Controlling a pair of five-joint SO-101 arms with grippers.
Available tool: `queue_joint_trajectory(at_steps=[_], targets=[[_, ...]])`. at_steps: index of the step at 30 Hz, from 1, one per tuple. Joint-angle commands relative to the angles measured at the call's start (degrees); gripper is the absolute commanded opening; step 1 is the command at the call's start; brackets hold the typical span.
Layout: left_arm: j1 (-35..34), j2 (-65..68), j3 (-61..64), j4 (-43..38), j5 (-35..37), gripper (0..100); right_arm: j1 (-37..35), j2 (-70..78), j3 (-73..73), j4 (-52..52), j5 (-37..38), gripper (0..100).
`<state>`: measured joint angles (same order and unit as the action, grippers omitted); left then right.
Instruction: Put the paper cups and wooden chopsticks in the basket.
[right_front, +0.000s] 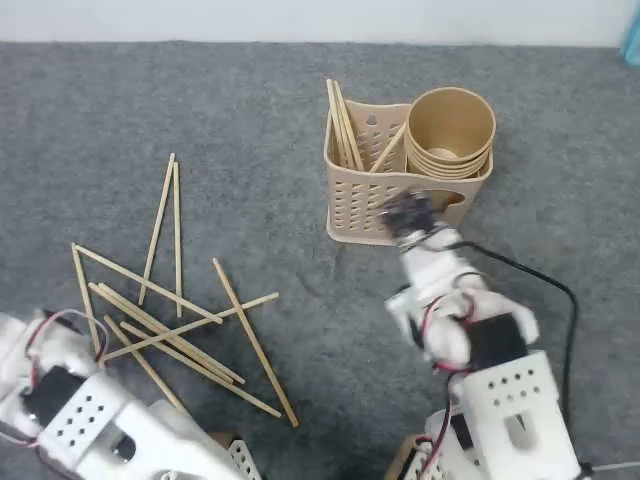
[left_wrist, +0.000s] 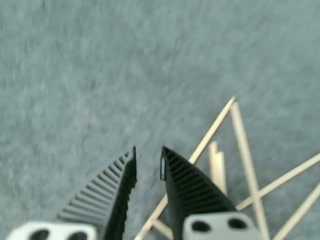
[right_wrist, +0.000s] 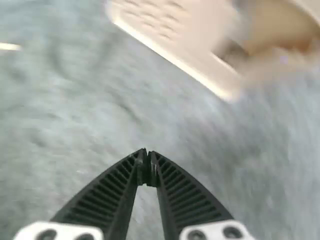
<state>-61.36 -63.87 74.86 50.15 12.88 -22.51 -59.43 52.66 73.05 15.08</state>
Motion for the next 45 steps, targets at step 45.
queue_joint_trajectory(at_steps=[45], targets=[[-4.3,54.2,-25.2,-11.1,8.2,8,-28.8,94.6,-77.5,-14.6,-21.0,9.6]])
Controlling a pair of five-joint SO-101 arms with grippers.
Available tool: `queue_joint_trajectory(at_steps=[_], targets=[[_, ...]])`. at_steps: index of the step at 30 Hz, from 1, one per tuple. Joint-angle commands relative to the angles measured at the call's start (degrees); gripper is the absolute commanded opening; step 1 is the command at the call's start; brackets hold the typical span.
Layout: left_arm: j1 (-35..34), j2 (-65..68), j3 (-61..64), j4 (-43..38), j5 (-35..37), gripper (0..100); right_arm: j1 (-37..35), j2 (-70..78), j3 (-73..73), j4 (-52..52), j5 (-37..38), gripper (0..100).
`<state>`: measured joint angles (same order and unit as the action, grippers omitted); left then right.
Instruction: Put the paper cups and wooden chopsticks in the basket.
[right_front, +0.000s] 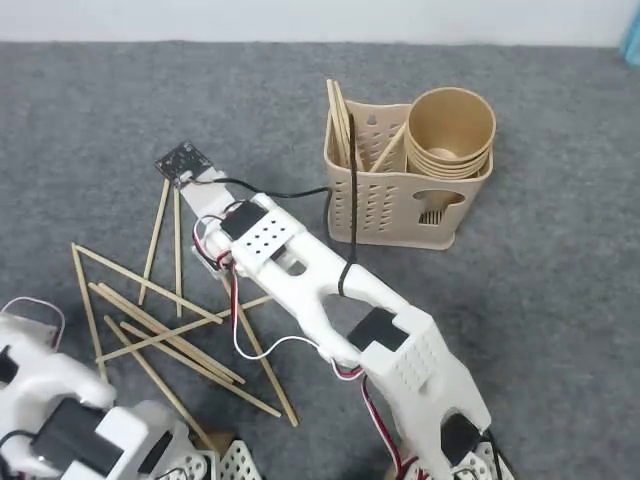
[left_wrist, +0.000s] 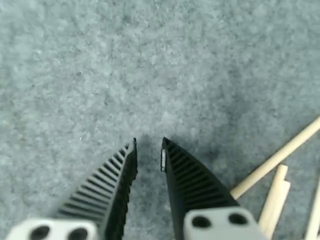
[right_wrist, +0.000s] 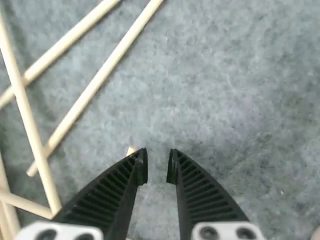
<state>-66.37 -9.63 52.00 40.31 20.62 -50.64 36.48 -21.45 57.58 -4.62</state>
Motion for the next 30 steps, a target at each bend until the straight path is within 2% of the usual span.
queue_joint_trajectory(at_steps=[1,7,19,25,29,30], targets=[[0.7,0.0,-2.3,-1.2,0.4,8,-0.7,-1.5,-3.4,1.5,-1.5,9.6],[0.4,0.0,-2.3,-1.2,0.4,8,-1.9,-2.2,-4.1,4.9,-1.6,9.6],[0.6,0.1,-2.3,-1.2,0.4,8,-3.5,-1.2,-4.0,4.6,-1.5,9.4],[0.6,0.1,-2.2,-1.2,0.4,8,-3.9,4.3,-4.5,2.9,-1.1,8.9],[0.7,0.1,-2.2,-1.2,0.4,8,-3.9,4.4,-6.3,4.7,-1.1,0.3],[0.7,0.1,-2.0,-1.2,0.4,8,-3.7,4.4,-6.3,5.0,-1.1,0.7]])
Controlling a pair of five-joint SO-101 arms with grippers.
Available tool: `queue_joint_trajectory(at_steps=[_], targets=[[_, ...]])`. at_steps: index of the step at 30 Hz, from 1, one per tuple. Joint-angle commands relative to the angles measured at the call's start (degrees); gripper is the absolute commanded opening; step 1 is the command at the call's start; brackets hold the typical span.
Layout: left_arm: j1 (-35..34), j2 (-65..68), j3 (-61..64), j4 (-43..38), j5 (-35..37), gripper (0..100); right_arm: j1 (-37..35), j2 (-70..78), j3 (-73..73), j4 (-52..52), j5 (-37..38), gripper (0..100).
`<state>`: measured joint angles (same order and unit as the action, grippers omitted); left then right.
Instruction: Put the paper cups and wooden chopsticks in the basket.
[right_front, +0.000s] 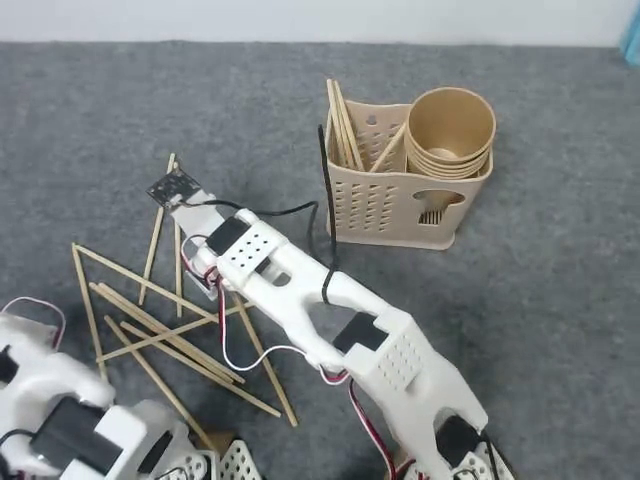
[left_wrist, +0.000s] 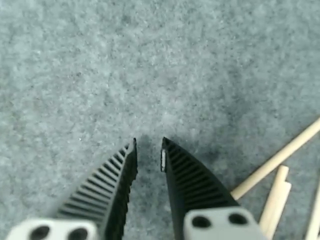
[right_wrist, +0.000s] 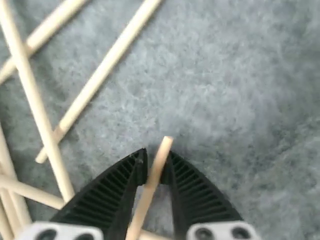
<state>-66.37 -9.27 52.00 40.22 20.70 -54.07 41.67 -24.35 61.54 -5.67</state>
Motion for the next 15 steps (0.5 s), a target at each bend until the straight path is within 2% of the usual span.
queue_joint_trajectory(at_steps=[1,10,15], targets=[[0.8,-0.3,-2.0,-1.1,0.4,8,0.0,-0.9,-3.4,1.3,0.0,1.5],[2.6,-0.4,-1.7,-1.1,0.3,8,0.6,-7.3,-5.1,9.7,0.1,0.8],[2.6,-0.4,-1.7,-1.1,0.3,8,-1.4,-12.2,-5.0,15.1,7.1,0.8]])
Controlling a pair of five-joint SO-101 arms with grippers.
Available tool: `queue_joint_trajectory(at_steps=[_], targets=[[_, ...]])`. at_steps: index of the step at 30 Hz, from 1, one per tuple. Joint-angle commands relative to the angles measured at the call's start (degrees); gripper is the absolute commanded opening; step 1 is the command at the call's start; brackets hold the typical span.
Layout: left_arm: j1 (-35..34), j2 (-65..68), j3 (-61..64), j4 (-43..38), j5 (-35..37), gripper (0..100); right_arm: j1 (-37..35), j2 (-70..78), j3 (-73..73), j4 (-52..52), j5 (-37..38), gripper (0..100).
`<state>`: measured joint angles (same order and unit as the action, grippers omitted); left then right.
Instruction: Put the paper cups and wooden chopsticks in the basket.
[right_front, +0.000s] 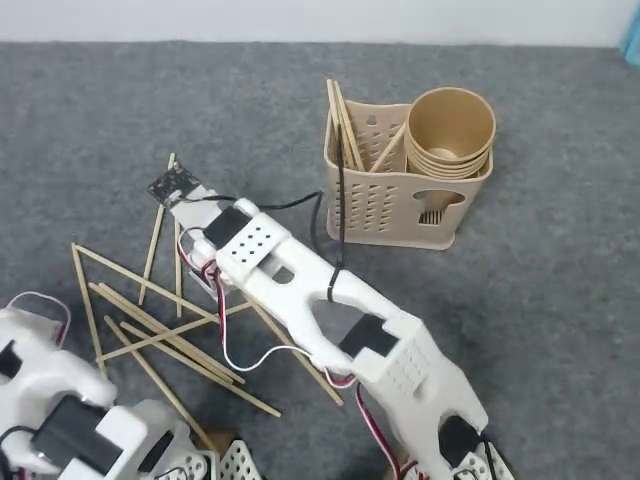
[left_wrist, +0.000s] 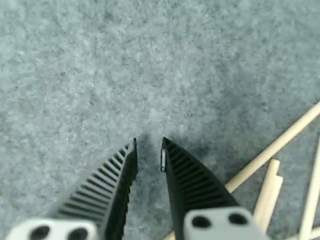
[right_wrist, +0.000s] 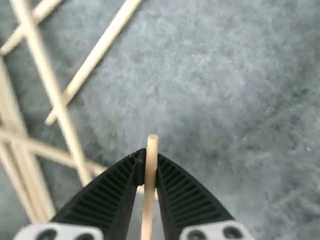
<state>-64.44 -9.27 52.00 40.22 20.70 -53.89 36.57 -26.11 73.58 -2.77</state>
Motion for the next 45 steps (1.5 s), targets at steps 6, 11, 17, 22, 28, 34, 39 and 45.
queue_joint_trajectory(at_steps=[6,11,17,22,28,34,39,45], targets=[[0.7,-0.4,-1.7,-1.1,0.3,8,-0.9,-8.9,-3.3,5.1,8.7,0.8],[0.7,-0.3,-1.7,-1.1,0.3,8,0.9,-9.8,-4.1,5.0,12.1,0.8],[0.7,-0.3,-1.7,-1.1,0.3,8,1.7,-3.7,-4.1,1.4,12.6,4.4],[0.7,-0.4,-1.4,-1.1,0.2,8,4.6,-0.2,-4.3,-2.0,12.6,11.5],[0.7,-0.4,-1.2,-1.1,0.1,8,4.8,1.9,-4.3,-1.8,12.3,11.5],[0.7,-0.4,-1.2,-1.1,0.1,8,4.9,1.3,-4.1,-1.7,12.2,11.5],[0.6,-0.4,-1.2,-1.1,0.0,8,5.2,3.0,-4.2,-2.3,12.5,11.5],[0.6,-0.4,-1.2,-1.1,0.0,8,5.2,5.5,-4.4,-4.4,12.7,11.4]])
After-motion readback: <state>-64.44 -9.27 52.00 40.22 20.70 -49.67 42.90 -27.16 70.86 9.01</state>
